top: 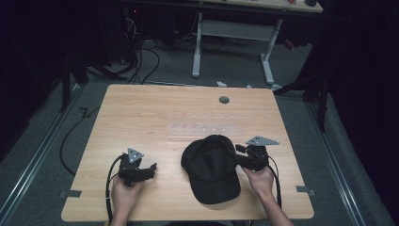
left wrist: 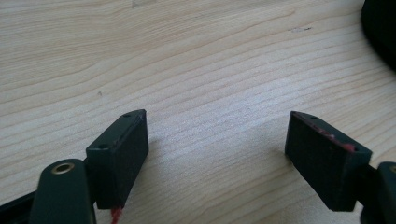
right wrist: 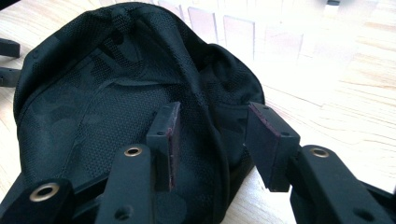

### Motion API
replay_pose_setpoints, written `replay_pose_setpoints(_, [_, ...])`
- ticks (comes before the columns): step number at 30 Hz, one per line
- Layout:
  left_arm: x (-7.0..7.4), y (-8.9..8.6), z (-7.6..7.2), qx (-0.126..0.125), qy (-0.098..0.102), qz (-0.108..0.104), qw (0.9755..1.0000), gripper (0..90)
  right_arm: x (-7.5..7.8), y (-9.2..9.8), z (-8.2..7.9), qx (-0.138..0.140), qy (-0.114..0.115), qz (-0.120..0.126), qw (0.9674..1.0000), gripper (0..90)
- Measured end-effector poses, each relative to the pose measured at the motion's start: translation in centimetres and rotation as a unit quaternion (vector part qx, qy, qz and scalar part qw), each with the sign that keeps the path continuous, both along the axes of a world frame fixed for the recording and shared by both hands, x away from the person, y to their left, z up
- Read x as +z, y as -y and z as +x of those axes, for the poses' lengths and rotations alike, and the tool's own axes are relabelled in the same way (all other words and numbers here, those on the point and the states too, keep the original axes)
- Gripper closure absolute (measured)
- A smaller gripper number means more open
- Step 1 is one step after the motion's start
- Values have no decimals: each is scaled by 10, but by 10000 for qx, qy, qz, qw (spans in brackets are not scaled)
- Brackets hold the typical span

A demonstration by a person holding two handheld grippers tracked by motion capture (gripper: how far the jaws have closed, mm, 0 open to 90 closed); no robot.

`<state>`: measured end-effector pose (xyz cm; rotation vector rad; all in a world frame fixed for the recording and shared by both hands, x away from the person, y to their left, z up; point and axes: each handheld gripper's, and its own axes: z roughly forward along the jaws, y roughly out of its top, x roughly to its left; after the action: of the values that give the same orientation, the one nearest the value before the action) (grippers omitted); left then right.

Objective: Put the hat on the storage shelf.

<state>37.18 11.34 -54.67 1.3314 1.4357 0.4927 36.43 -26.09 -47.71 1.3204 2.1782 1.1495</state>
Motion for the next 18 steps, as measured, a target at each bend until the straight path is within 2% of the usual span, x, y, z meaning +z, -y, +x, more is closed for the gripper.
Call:
replay_pose_setpoints(7, [0,0,0,-1,1,6,10000,218,2,-6,8,79,-96,-3,9999,579])
replay_pose_setpoints(18, [0,0,0,2,2,7,10000,218,-6,-7,17,130,-349,26,9993,646])
